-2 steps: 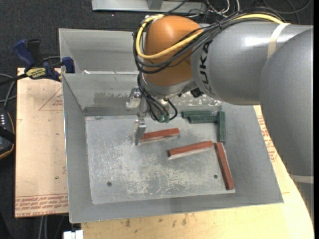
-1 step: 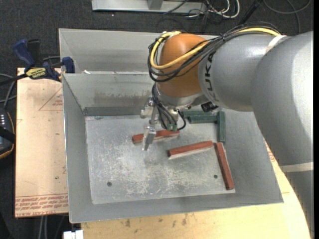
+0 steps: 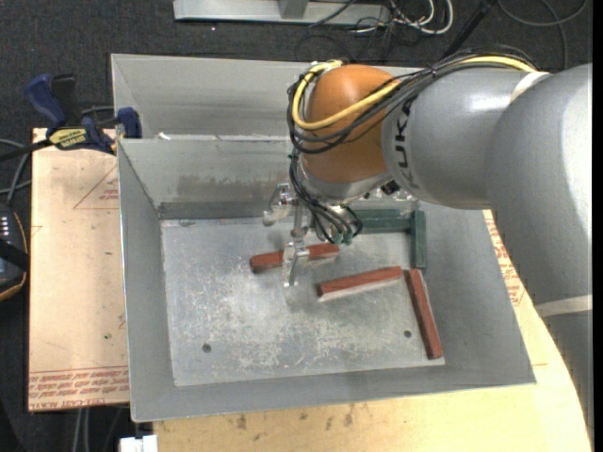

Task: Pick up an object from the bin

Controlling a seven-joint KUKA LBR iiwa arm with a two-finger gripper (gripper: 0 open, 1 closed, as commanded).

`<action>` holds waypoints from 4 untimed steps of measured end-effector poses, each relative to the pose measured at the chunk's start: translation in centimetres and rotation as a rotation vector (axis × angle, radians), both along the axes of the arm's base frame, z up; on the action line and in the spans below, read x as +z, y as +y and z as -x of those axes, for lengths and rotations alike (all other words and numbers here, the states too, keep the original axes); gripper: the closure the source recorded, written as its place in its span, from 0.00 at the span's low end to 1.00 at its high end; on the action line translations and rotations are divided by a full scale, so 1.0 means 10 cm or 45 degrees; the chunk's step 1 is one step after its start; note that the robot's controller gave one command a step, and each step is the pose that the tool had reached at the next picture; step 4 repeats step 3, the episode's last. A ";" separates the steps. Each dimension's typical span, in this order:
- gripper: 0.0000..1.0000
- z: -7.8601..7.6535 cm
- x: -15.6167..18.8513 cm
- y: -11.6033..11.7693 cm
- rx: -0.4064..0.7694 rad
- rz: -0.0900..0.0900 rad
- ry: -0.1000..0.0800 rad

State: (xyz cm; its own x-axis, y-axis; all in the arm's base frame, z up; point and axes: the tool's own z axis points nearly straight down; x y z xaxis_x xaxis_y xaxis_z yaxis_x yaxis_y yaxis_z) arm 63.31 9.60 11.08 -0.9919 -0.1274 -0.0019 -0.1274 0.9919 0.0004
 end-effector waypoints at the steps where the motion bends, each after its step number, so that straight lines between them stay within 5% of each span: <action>1: 1.00 -0.05 -0.32 -0.08 -0.261 -0.007 -0.015; 2: 1.00 -0.05 -0.32 -0.08 -0.261 -0.008 -0.015; 3: 1.00 -0.02 1.38 -0.16 -0.241 -0.003 -0.009; 4: 1.00 -0.02 1.38 -0.16 -0.241 -0.003 -0.009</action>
Offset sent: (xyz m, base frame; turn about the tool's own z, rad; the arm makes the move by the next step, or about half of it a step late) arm 0.0000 0.0000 0.0000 0.0000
